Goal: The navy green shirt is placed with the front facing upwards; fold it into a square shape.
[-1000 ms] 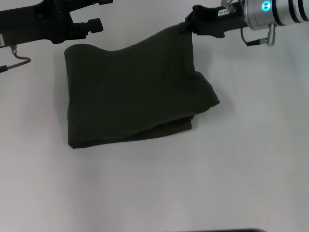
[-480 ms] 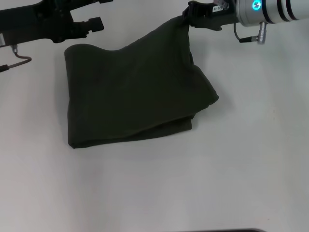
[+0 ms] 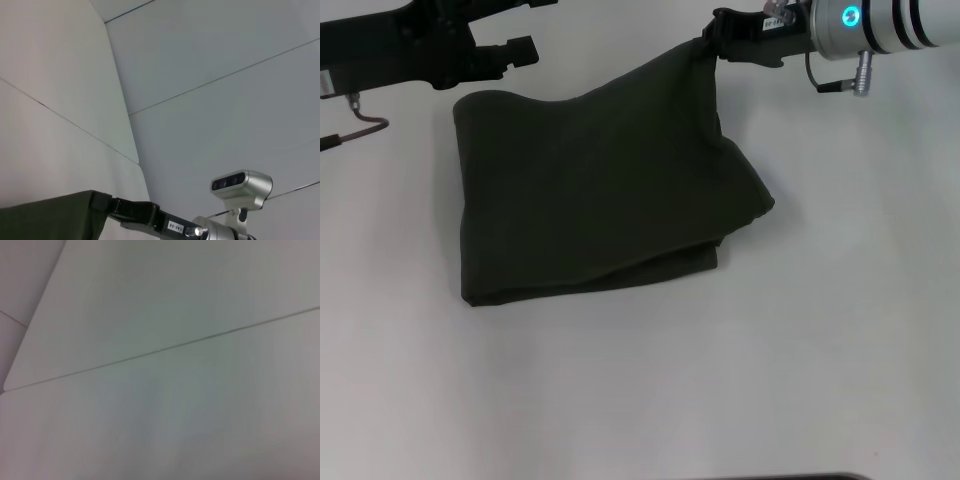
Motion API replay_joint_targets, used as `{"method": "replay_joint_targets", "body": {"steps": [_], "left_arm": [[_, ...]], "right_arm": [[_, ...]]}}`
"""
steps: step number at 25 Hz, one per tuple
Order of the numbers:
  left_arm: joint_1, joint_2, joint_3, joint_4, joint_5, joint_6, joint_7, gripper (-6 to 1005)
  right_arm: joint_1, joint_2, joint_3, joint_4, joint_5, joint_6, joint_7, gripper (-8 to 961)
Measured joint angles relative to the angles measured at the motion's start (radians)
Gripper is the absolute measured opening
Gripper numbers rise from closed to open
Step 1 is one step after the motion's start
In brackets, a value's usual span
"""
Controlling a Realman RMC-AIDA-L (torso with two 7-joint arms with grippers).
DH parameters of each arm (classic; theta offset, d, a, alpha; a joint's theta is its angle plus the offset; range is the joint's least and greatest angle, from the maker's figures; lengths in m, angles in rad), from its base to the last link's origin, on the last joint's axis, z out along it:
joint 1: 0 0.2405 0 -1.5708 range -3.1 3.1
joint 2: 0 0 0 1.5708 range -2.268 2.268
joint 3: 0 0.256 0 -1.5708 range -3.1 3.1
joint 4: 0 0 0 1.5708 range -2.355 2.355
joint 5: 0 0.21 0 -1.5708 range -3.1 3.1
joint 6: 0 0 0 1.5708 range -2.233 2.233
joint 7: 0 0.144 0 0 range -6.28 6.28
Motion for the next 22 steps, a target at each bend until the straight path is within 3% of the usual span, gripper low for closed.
{"method": "replay_joint_targets", "body": {"steps": [6,13,16,22], "left_arm": [[0.001,0.0,-0.004,0.0,-0.001,0.001,0.0,949],[0.002,0.0,-0.004,0.001,-0.001,-0.002,0.003,949],[0.002,0.0,-0.004,0.002,-0.001,-0.002,0.003,949],[0.001,0.003,-0.006,0.002,-0.001,0.001,0.004,949]], "right_arm": [[-0.008,-0.004,0.007,0.008,0.003,-0.004,0.0,35],[-0.013,-0.02,0.003,0.007,0.0,-0.004,0.026,201],[-0.017,-0.039,0.005,0.003,-0.001,-0.021,0.03,301],[-0.028,-0.108,0.01,-0.037,0.003,-0.151,0.04,516]]}}
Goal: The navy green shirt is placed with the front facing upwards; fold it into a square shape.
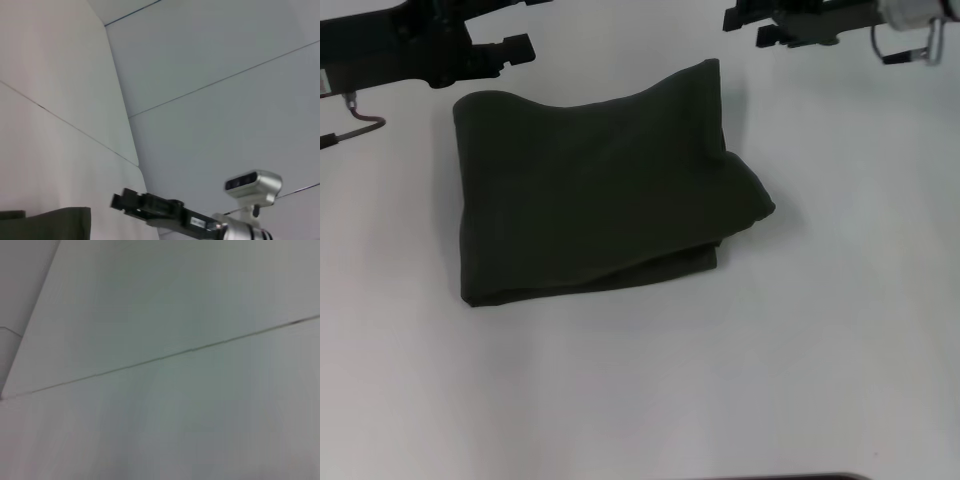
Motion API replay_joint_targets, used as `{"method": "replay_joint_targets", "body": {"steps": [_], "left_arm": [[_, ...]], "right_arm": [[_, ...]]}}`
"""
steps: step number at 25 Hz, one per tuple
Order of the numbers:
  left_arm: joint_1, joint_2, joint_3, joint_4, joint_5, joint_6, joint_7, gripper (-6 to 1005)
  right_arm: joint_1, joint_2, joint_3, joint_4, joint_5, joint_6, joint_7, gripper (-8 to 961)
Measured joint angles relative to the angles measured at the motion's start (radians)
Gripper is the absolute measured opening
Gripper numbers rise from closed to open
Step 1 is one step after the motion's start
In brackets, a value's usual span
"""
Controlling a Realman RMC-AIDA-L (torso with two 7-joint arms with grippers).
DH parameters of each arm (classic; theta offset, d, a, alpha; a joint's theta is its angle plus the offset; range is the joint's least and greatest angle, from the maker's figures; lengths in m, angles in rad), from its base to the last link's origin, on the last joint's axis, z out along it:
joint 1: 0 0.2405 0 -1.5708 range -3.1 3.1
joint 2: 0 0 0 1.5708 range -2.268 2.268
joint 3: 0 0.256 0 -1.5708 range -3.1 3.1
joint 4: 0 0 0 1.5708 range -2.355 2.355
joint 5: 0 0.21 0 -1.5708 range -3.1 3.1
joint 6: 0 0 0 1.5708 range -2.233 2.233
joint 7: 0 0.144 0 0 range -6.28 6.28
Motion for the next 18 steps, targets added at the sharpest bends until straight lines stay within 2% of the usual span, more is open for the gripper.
{"method": "replay_joint_targets", "body": {"steps": [4,8,13,18], "left_arm": [[0.003,0.002,-0.002,0.0,0.0,-0.001,0.0,949],[0.004,0.004,-0.005,0.0,-0.001,0.0,0.0,949],[0.007,0.01,-0.005,-0.003,-0.019,0.0,-0.001,949],[0.007,0.017,-0.004,-0.005,-0.02,0.0,-0.006,950]], "right_arm": [[-0.02,-0.027,0.0,-0.045,-0.002,-0.12,0.02,627],[-0.037,-0.032,0.0,-0.057,-0.001,-0.258,0.019,674],[-0.057,-0.007,-0.001,-0.057,0.004,-0.325,0.019,734],[-0.058,0.017,-0.001,-0.051,0.043,-0.37,0.021,733]]}}
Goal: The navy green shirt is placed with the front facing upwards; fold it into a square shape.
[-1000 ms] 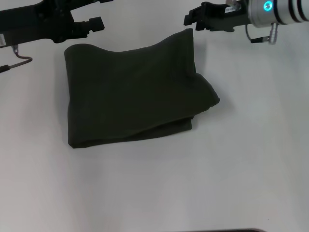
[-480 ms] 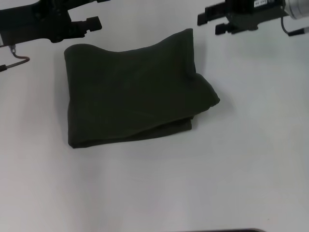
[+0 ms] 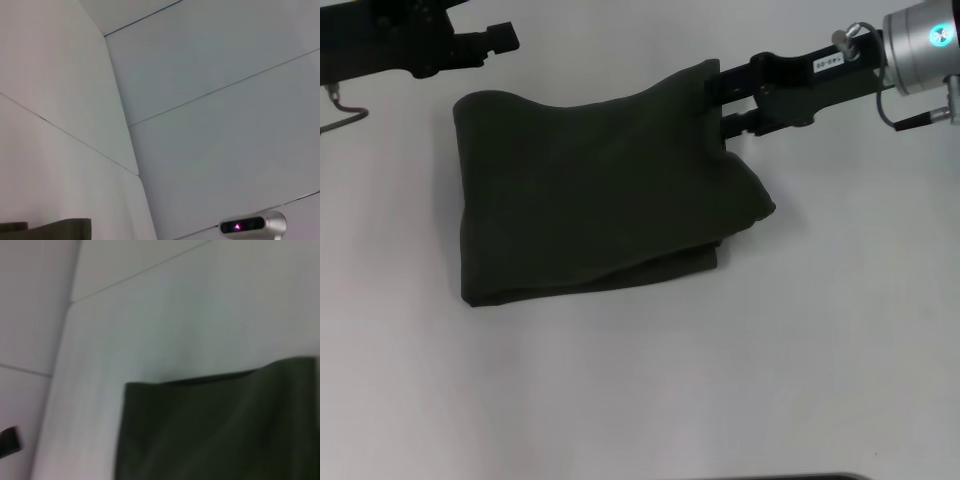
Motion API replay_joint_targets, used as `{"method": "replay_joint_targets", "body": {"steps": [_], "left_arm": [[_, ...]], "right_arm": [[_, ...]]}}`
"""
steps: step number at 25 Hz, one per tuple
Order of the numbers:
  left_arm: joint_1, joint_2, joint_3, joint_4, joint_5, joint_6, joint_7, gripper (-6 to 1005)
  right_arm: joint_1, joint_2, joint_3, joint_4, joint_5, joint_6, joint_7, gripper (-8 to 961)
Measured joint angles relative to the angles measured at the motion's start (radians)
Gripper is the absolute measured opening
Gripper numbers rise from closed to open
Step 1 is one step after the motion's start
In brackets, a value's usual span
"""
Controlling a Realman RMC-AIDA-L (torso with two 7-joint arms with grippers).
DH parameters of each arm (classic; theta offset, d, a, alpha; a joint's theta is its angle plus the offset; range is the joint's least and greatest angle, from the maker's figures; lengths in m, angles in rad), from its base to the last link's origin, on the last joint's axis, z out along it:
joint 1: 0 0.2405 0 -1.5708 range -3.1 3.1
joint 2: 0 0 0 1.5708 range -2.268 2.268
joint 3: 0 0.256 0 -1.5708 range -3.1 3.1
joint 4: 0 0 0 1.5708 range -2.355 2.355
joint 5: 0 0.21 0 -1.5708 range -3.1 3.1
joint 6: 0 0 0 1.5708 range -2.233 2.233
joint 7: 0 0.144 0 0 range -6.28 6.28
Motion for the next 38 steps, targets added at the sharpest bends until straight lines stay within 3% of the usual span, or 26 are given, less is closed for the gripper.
{"method": "replay_joint_targets", "body": {"steps": [10,19,31,35,38], "left_arm": [[0.008,0.006,-0.002,0.003,-0.001,-0.008,-0.001,949],[0.008,0.006,-0.001,0.003,-0.002,-0.009,0.0,949],[0.009,0.005,-0.001,0.003,-0.003,-0.002,0.0,950],[0.009,0.005,0.0,0.003,-0.003,0.0,0.0,950],[0.009,0.004,0.0,0.002,-0.003,0.001,0.001,950]], "right_arm": [[-0.01,0.047,-0.008,0.015,0.045,-0.151,0.001,734],[-0.065,0.034,-0.013,0.034,0.031,-0.132,0.007,734],[-0.065,0.045,-0.018,0.085,-0.048,-0.056,0.004,733],[-0.061,0.047,-0.019,0.076,-0.049,-0.091,0.004,733],[-0.066,0.031,0.004,0.05,-0.018,-0.155,-0.003,730]]}}
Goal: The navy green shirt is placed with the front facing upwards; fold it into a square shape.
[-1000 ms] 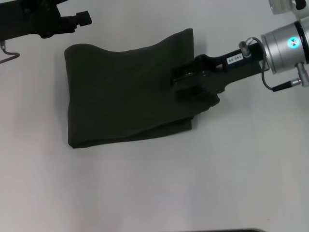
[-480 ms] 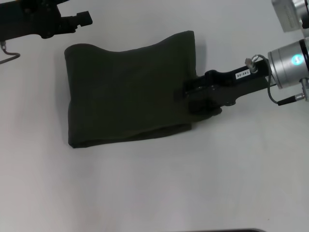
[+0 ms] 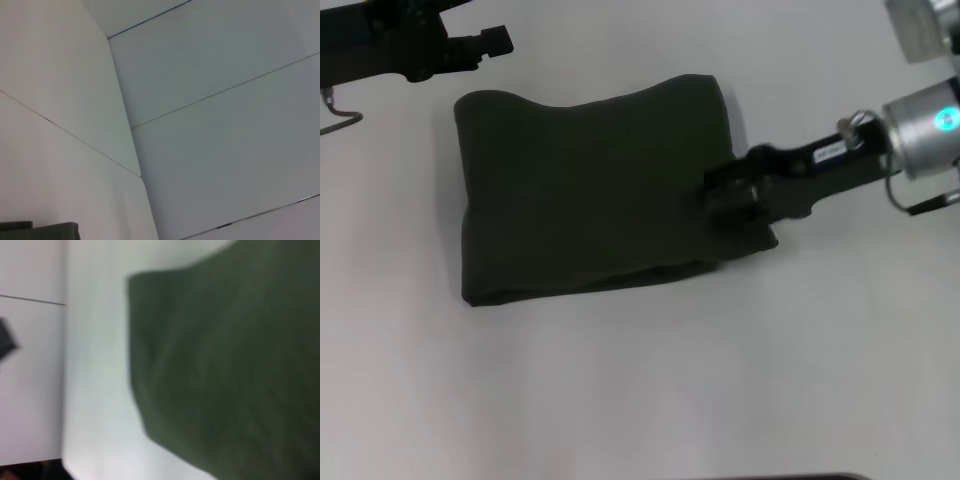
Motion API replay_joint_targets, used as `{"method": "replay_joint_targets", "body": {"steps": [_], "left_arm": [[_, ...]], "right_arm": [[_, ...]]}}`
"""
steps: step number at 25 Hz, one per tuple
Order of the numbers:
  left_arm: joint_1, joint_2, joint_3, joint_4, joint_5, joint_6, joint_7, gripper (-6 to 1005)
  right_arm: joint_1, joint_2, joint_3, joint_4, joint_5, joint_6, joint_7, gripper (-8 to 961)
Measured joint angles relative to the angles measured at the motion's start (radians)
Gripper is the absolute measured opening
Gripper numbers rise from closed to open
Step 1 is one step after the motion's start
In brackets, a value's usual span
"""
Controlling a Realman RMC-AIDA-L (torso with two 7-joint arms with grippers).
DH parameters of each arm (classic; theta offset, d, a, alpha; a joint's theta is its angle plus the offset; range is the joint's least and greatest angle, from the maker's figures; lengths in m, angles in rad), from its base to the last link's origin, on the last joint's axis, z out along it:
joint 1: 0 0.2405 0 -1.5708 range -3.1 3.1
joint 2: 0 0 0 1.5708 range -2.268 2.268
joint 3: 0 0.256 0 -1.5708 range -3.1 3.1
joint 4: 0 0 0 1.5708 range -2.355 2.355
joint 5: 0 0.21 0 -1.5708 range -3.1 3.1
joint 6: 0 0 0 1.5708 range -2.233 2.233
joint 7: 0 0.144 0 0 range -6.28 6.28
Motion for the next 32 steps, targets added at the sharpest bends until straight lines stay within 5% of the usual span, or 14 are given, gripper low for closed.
{"method": "replay_joint_targets", "body": {"steps": [7,12,17,24,32], "left_arm": [[-0.002,0.003,0.004,0.0,0.0,0.002,-0.002,949],[-0.01,0.017,0.092,0.001,0.014,0.025,-0.016,949],[-0.017,0.032,0.201,0.003,0.063,0.025,-0.053,949],[-0.046,0.026,0.23,0.054,0.179,-0.014,-0.082,949],[-0.073,0.052,0.234,0.199,0.272,-0.098,-0.074,950]], "right_arm": [[-0.035,-0.072,0.083,-0.089,0.065,-0.085,-0.006,729],[-0.036,-0.113,0.077,-0.101,0.055,-0.058,-0.002,728],[-0.029,-0.128,0.077,-0.111,0.049,-0.036,-0.006,728],[-0.031,-0.135,0.079,-0.126,0.049,-0.035,-0.003,729],[-0.041,-0.132,0.083,-0.127,0.049,-0.037,-0.004,728]]}}
